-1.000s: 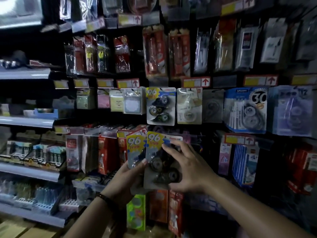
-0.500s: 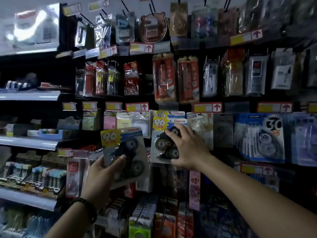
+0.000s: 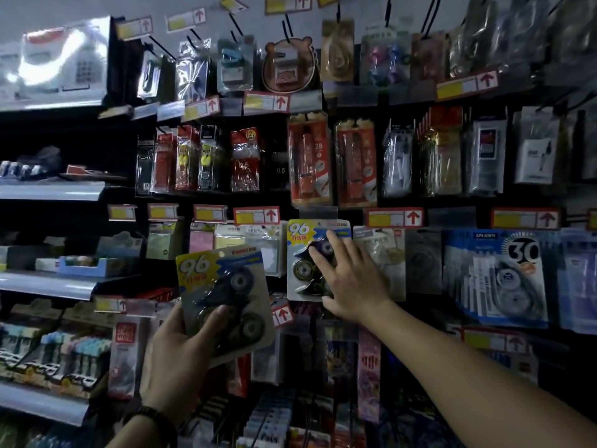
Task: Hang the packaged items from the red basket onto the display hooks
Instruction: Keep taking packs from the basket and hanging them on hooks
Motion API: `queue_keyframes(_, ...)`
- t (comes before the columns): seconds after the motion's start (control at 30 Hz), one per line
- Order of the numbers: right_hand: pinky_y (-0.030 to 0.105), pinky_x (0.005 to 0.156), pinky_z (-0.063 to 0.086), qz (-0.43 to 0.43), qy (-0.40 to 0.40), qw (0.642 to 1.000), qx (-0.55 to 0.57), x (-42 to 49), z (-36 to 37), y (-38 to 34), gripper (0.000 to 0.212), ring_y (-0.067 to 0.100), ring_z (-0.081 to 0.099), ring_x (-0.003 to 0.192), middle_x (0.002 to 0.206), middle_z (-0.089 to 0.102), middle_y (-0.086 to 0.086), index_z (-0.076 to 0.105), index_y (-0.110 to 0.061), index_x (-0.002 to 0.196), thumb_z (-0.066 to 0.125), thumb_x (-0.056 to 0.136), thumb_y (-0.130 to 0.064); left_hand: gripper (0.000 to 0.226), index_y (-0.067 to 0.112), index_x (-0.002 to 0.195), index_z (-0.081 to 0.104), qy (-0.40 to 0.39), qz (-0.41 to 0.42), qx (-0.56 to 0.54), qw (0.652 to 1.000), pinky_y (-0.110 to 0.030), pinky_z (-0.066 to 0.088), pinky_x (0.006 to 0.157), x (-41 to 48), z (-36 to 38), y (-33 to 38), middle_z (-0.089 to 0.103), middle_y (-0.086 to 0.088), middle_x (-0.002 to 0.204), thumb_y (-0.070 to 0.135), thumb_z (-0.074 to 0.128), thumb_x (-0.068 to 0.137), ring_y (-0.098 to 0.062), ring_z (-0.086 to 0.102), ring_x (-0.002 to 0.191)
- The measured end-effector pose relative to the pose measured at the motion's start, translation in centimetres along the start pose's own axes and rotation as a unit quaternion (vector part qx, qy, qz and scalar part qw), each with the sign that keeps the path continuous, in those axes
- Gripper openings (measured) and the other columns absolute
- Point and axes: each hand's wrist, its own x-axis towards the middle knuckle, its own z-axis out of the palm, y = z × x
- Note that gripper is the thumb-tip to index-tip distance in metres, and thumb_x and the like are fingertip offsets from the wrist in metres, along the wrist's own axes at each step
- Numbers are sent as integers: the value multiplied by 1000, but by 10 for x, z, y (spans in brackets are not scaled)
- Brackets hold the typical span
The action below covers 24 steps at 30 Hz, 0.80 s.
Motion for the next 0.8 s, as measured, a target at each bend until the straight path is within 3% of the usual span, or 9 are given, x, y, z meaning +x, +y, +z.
queue_keyframes(0.2, 58, 114, 39, 3, -13, 1000, -2, 12, -3, 1, 111, 46, 36, 139, 164, 26, 27, 32, -21, 164, 78, 70, -58, 33, 22, 114, 75, 3, 8, -6, 1000, -51, 63, 90, -2, 9, -4, 83, -2, 105, 32, 81, 83, -22, 81, 99)
queue_keyframes(0.33, 56, 114, 39, -1, -12, 1000, -4, 15, -7, 1, 110, 44, 34, 143, 164, 26, 25, 31, -23, 164, 72, 71, -64, 28, 23, 122, 71, 9, 1, -24, 1000, -59, 60, 98, -1, 14, -8, 82, -3, 113, 27, 74, 95, -26, 79, 107)
queue_keyframes(0.5, 52, 114, 36, -14, -33, 999, 2, 17, -11, 6, 109, 40, 31, 145, 164, 27, 20, 29, -26, 164, 62, 72, -76, 23, 20, 123, 70, -4, -6, -19, 1000, -59, 59, 99, -1, 19, -6, 82, -4, 114, 22, 69, 101, -27, 78, 108)
queue_keyframes(0.7, 55, 118, 30, -6, -69, 997, -18, 19, -9, -1, 106, 44, 25, 148, 168, 13, 24, 20, -24, 166, 74, 81, -56, 22, 23, 125, 70, -5, -2, -9, 1000, -44, 62, 88, -2, 30, -1, 82, 0, 114, 28, 63, 105, -19, 78, 107)
queue_keyframes(0.8, 54, 120, 32, 9, -79, 997, -13, 16, -7, -6, 96, 47, 25, 148, 170, 4, 28, 25, -20, 163, 79, 84, -29, 25, 24, 126, 70, -18, -26, -14, 999, -55, 61, 95, 1, 37, -2, 80, -2, 119, 33, 64, 104, -23, 77, 112)
